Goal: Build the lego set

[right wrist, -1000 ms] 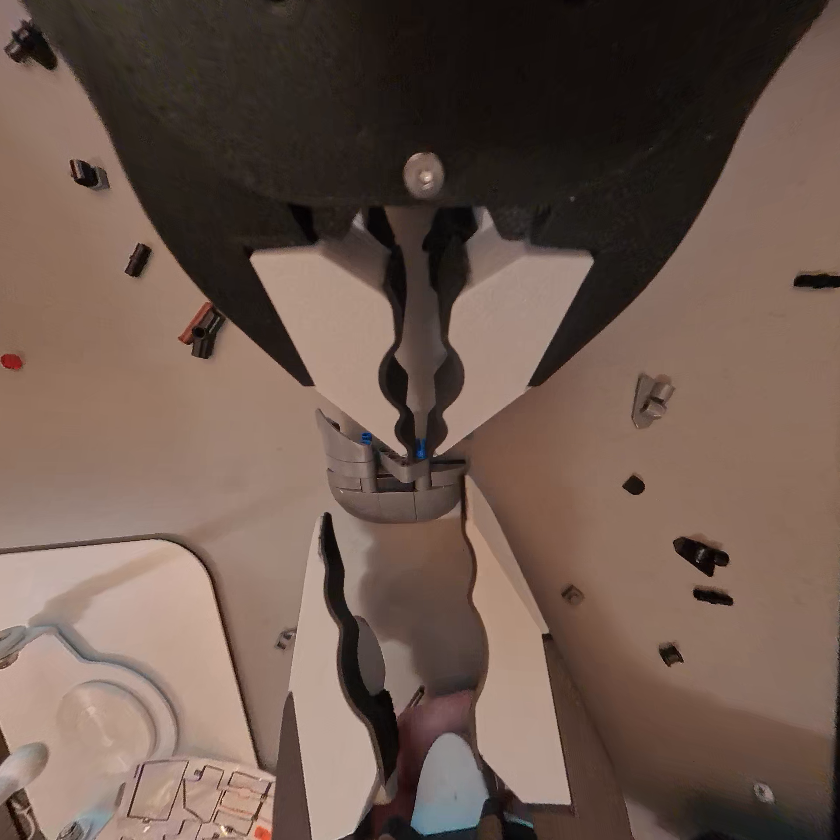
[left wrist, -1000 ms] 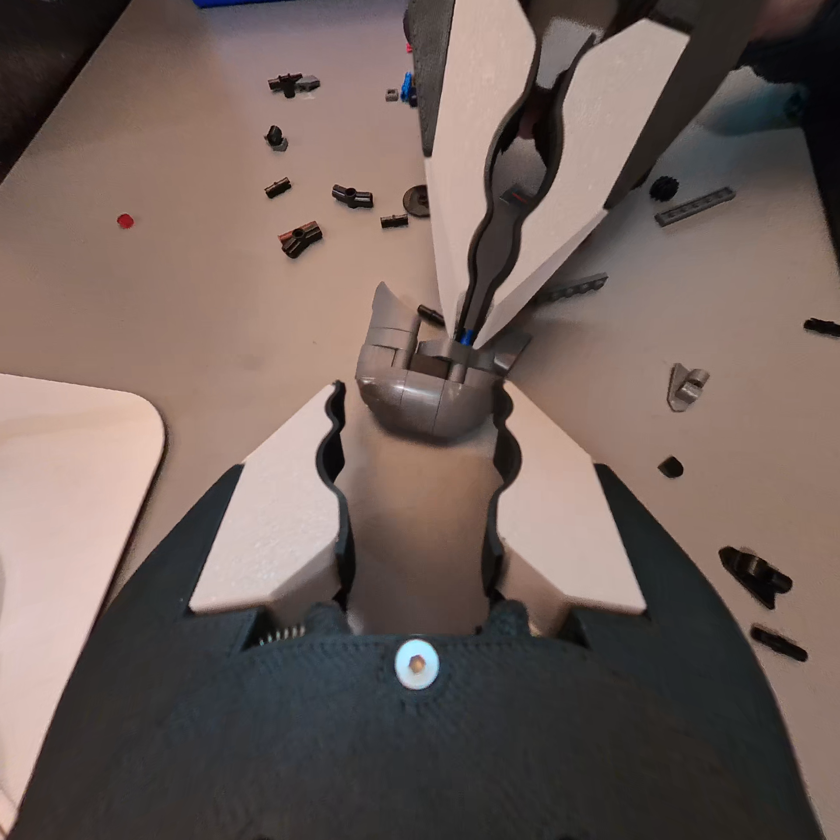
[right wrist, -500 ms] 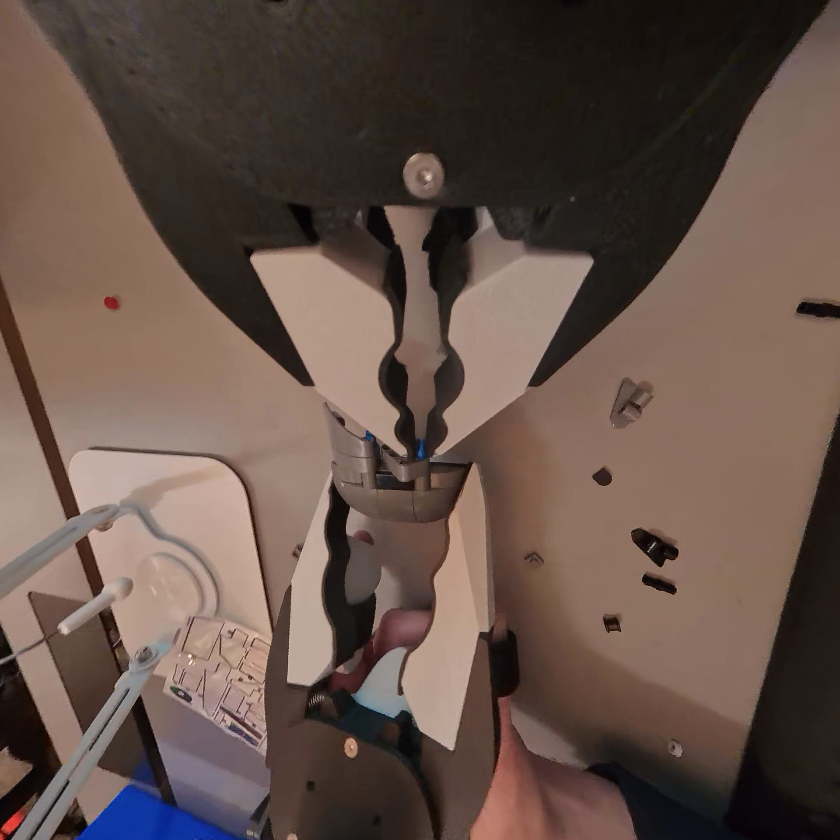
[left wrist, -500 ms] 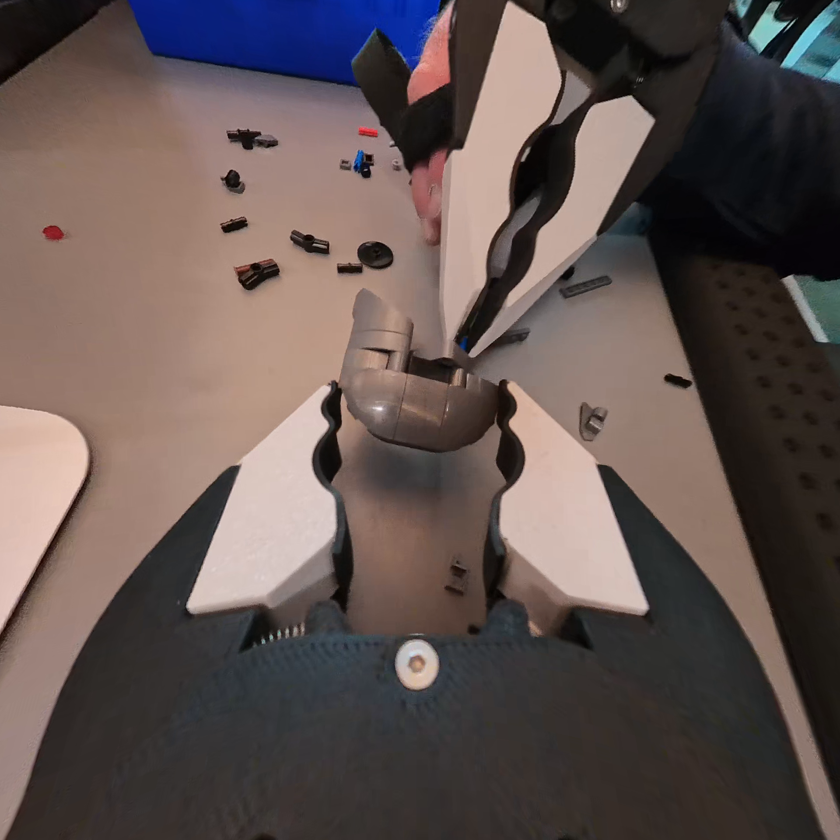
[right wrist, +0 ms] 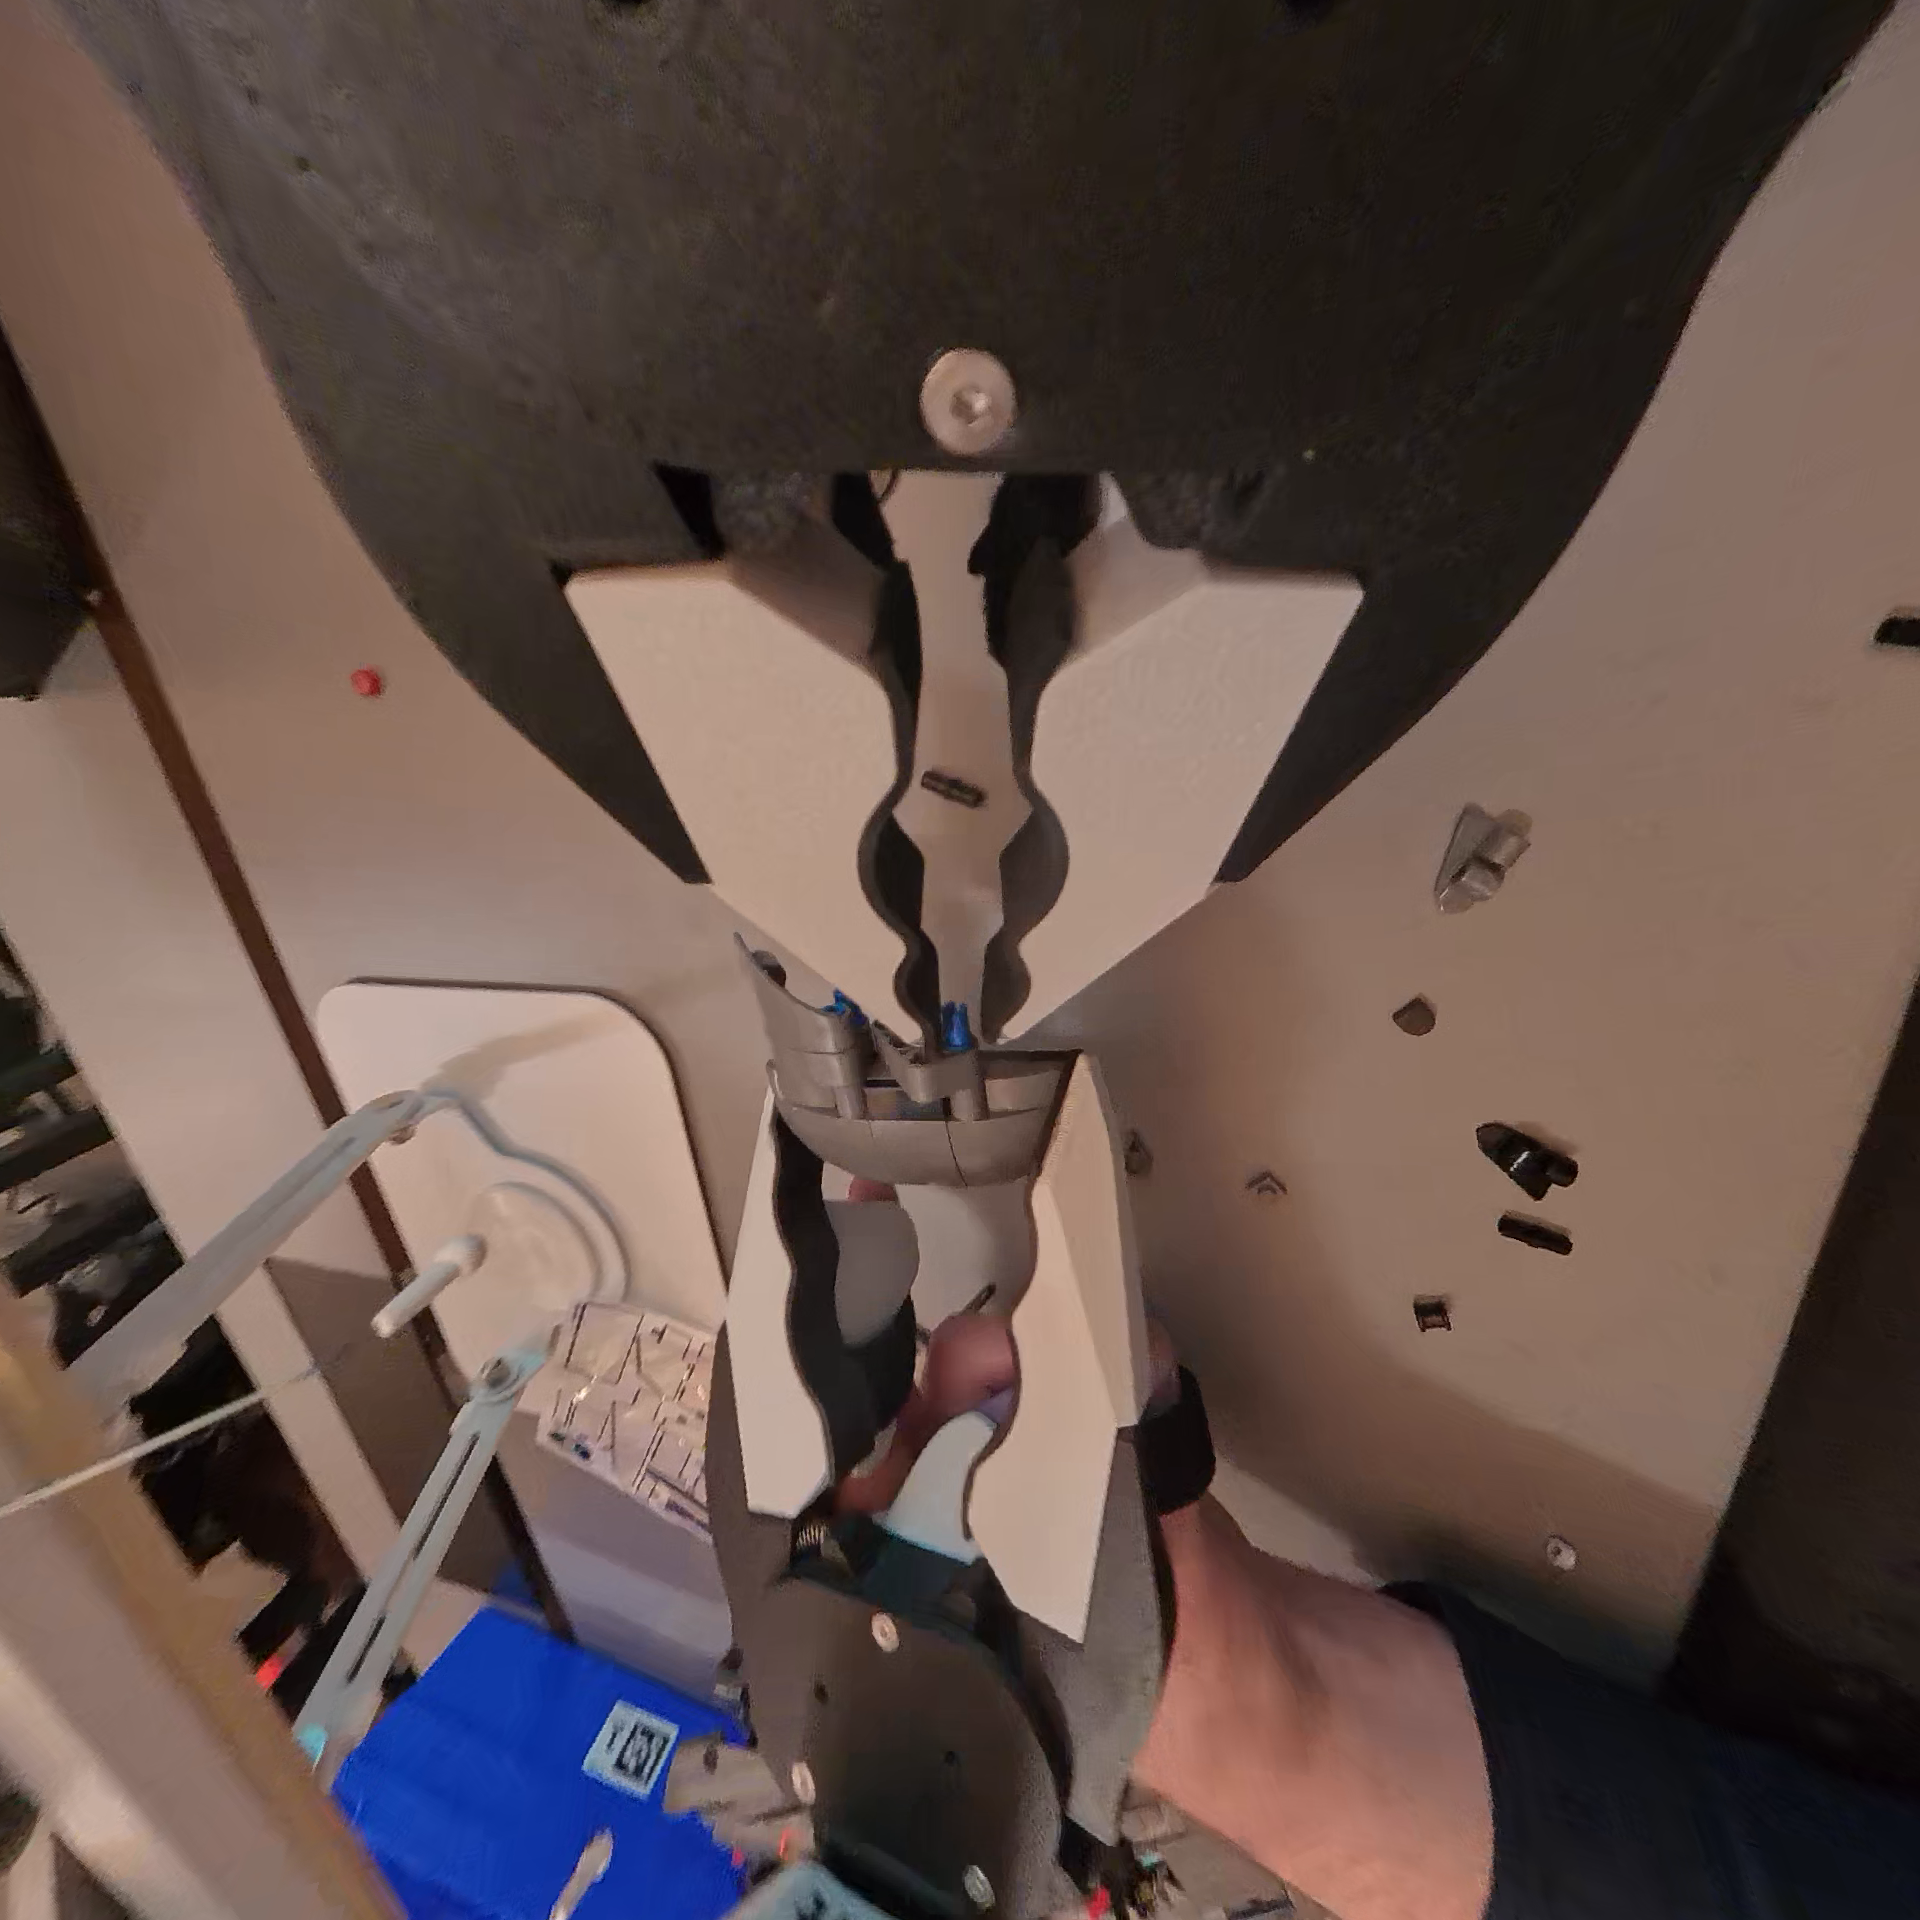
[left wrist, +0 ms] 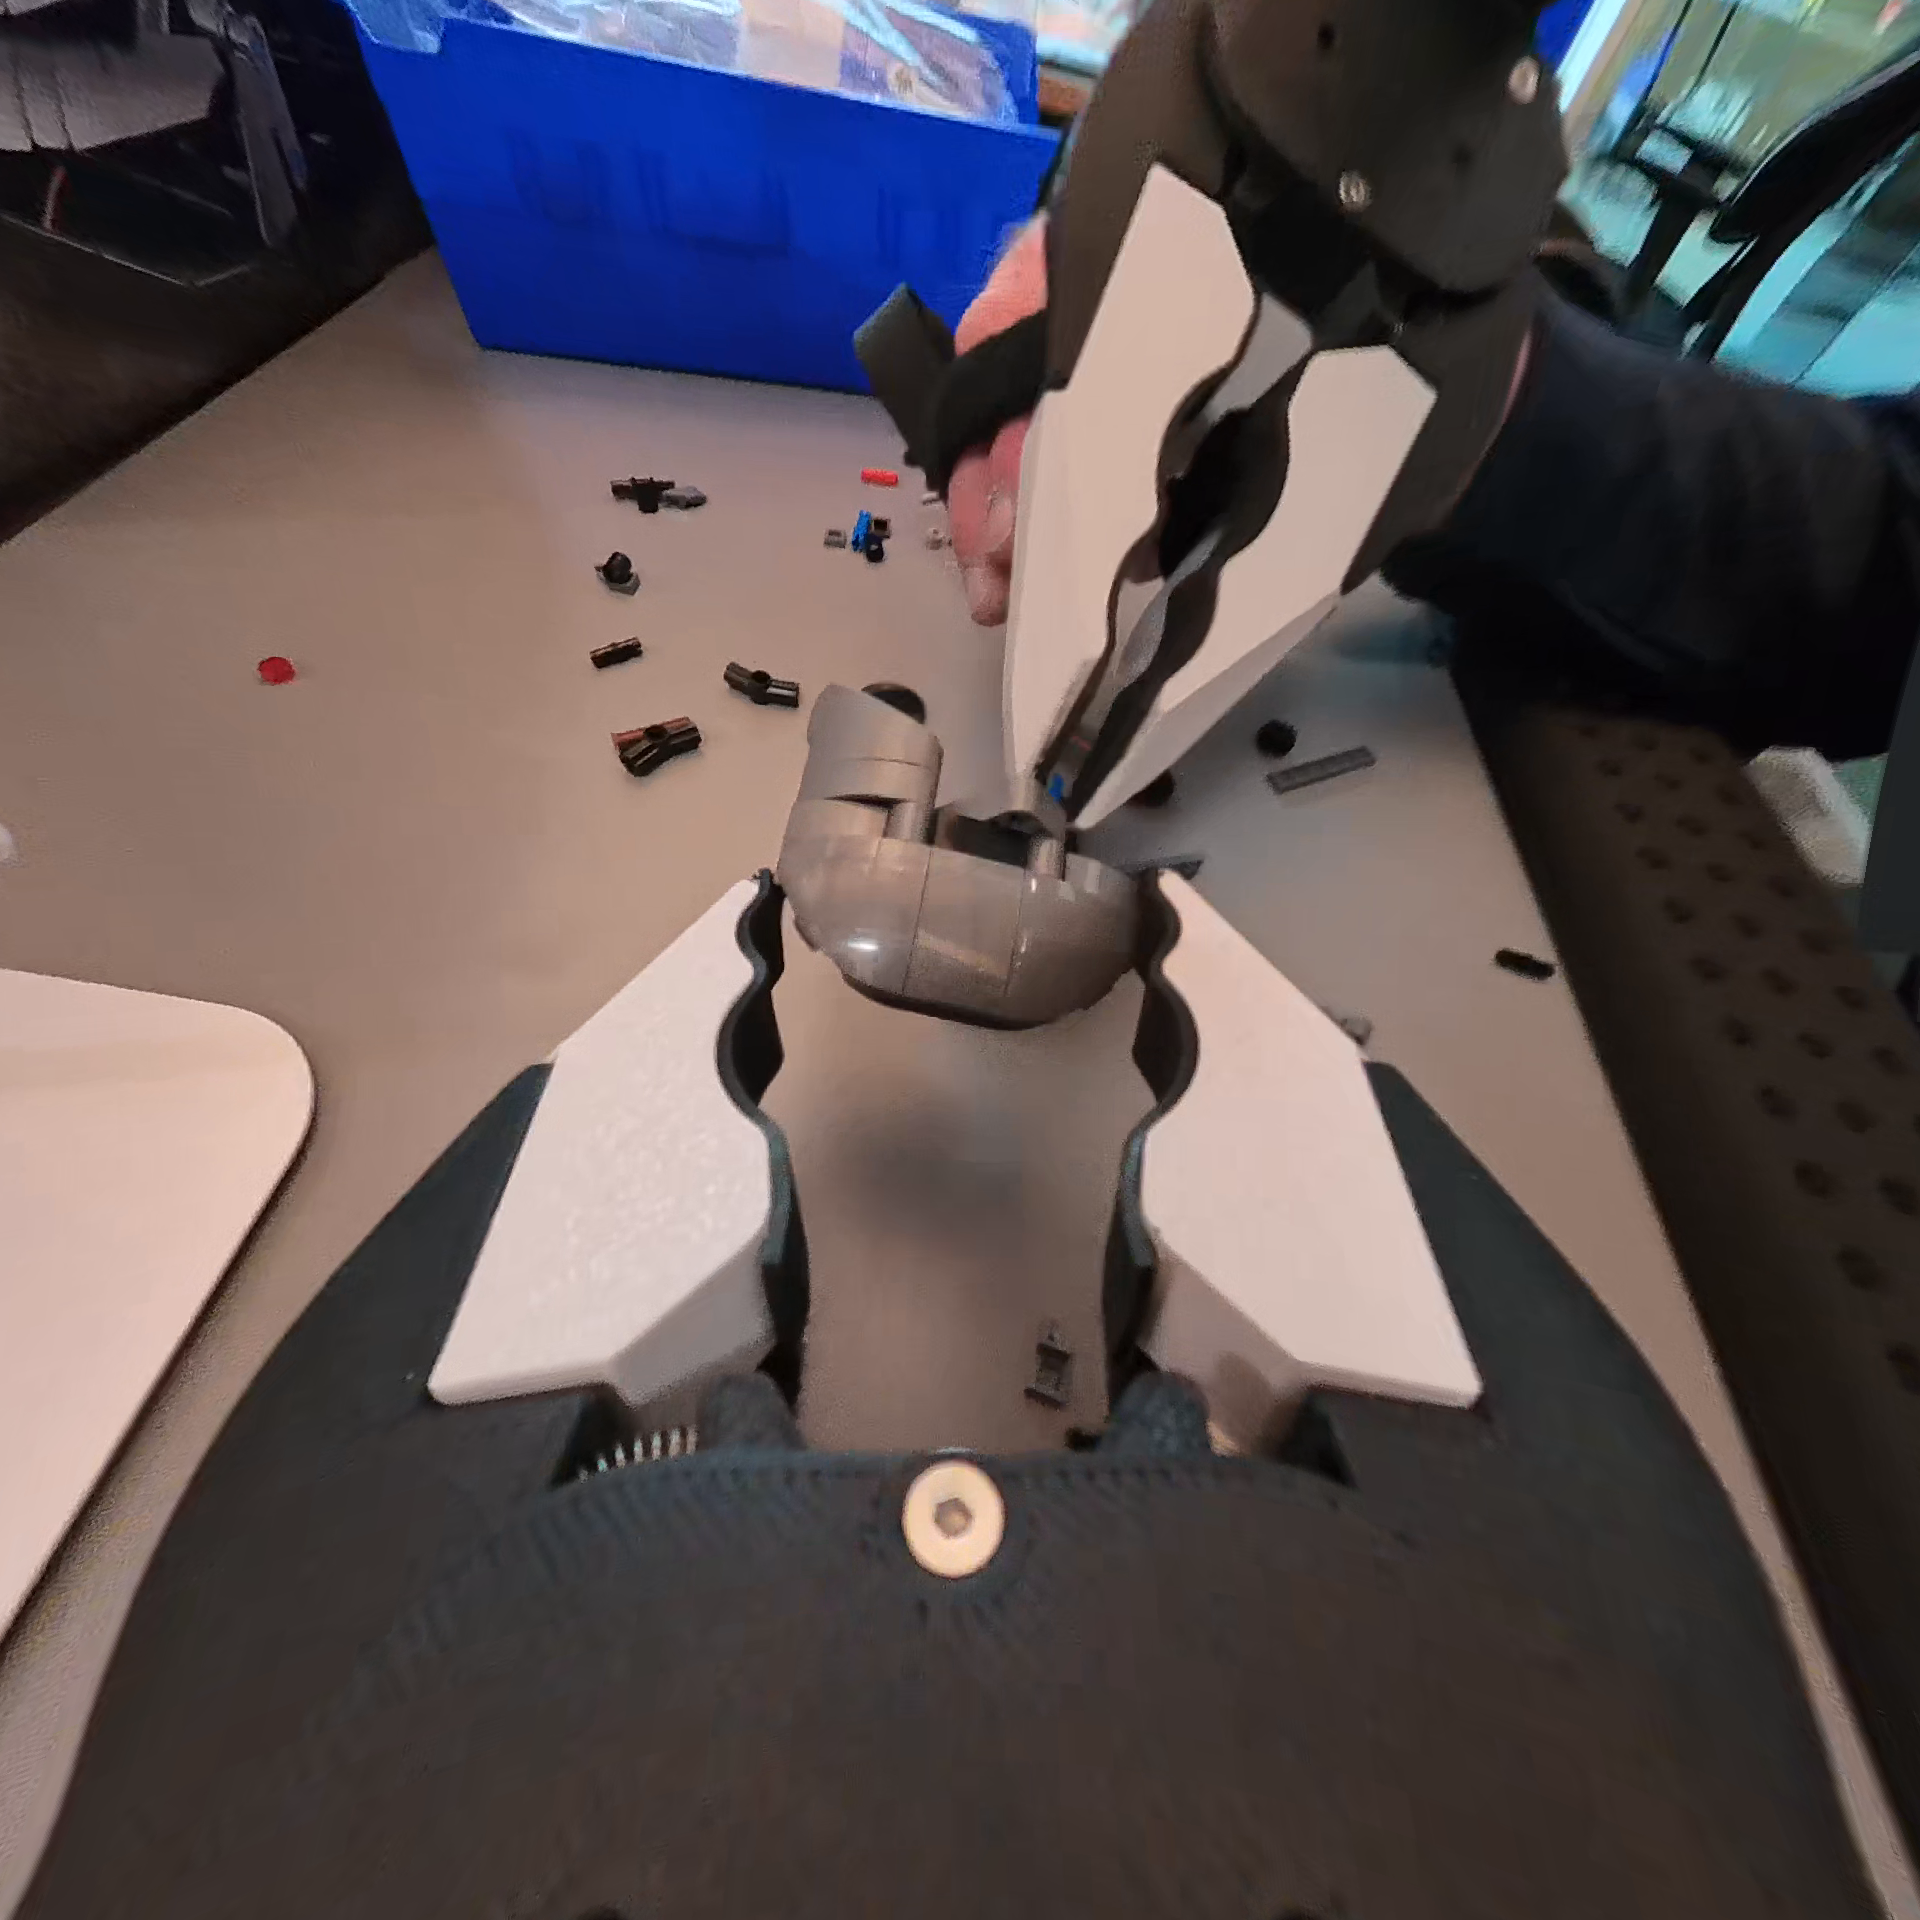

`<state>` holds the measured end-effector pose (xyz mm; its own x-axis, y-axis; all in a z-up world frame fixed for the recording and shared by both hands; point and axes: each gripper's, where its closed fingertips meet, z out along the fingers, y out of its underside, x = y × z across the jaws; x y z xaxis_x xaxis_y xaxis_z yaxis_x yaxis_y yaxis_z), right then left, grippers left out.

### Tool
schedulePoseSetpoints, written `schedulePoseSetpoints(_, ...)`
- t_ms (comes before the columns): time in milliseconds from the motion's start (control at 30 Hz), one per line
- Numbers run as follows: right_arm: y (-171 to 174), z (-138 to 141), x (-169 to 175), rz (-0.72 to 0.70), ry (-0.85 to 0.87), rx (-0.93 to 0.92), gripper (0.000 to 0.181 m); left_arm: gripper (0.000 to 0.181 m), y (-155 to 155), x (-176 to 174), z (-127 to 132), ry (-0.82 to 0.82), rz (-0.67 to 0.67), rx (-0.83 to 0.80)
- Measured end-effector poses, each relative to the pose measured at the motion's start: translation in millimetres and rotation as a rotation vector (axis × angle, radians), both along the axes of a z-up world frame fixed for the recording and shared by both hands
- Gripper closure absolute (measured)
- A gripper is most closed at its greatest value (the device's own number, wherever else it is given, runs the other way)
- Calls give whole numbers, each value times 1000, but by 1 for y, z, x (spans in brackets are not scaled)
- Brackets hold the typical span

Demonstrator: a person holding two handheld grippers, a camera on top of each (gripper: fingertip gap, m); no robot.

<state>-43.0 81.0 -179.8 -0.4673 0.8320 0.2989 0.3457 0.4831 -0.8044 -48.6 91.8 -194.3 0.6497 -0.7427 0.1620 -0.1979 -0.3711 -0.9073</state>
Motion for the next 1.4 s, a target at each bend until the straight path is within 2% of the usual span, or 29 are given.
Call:
schedulePoseSetpoints(200,2,10,-4,-12,90,116,166,115,-1,4,11,-145,-17,-46)
schedulePoseSetpoints(433,3,15,-6,-17,134,175,164,115,-2,6,13,-177,-28,-65)
schedulePoseSetpoints(633,5,7,-5,-24,85,178,167,115,-1,6,11,-162,-21,-58)
schedulePoseSetpoints(800,6,8,-5,-36,55,53,167,115,1,5,14,-135,-6,-12)
schedulePoseSetpoints(1033,4,3,-4,-38,-28,-185,168,115,2,3,14,23,22,106)
schedulePoseSetpoints(1200,3,-3,-2,-39,-113,-373,168,115,4,2,11,230,39,231)
schedulePoseSetpoints(1400,2,3,0,-42,-165,-604,168,115,7,1,21,404,75,391)
